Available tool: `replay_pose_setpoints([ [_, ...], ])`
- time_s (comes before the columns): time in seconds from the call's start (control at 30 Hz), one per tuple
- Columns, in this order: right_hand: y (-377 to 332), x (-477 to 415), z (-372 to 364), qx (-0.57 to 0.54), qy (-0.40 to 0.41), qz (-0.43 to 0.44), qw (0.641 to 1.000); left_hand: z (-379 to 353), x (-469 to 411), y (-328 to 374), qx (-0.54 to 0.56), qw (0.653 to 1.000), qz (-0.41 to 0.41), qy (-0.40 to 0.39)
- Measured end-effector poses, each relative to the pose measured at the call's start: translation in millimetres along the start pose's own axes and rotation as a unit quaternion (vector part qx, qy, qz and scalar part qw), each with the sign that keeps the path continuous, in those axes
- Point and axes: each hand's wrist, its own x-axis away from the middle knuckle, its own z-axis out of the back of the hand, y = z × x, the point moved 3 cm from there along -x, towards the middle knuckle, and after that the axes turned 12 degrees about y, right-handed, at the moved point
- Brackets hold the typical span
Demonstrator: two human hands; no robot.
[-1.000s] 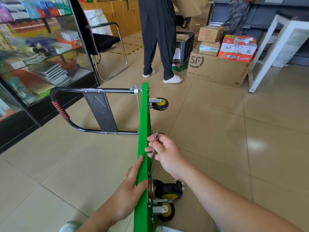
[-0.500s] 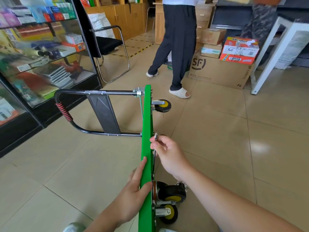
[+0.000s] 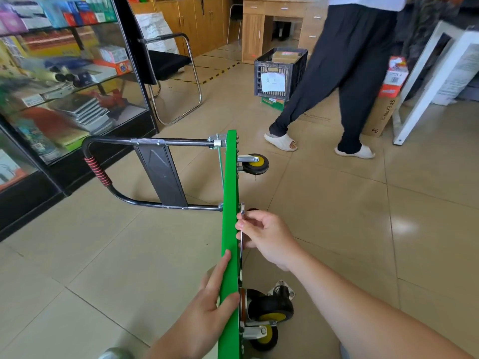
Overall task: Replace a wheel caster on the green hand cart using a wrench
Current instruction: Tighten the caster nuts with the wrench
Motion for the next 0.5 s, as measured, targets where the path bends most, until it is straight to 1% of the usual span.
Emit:
replay_pose_setpoints([
  [0.13,14.8,-13.3,1.3,0.002,0.015,-0.021,1.000,-1.0,-1.2,-2.3,-0.007,1.000,-0.007,-0.002],
  [0.3,28.5,-28.6,-6.5,-0.061,-0.034,-0.094,0.993,-0.8,-2.3,-6.7,-0.017,1.000,-0.017,-0.009],
  [0.37,31.8,-31.8,-7.8,-0.075,-0.040,-0.124,0.989,-0.9,-2.4,-7.8,-0.016,1.000,-0.022,-0.009],
  [0.43,34.9,-32.6,-7.8,-0.073,-0.043,-0.140,0.987,-1.2,-2.0,-7.3,-0.014,1.000,-0.023,-0.008],
  [0.5,30.6,-30.4,-6.2,-0.070,-0.037,-0.134,0.988,-1.5,-1.4,-5.4,-0.017,0.999,-0.025,-0.010],
])
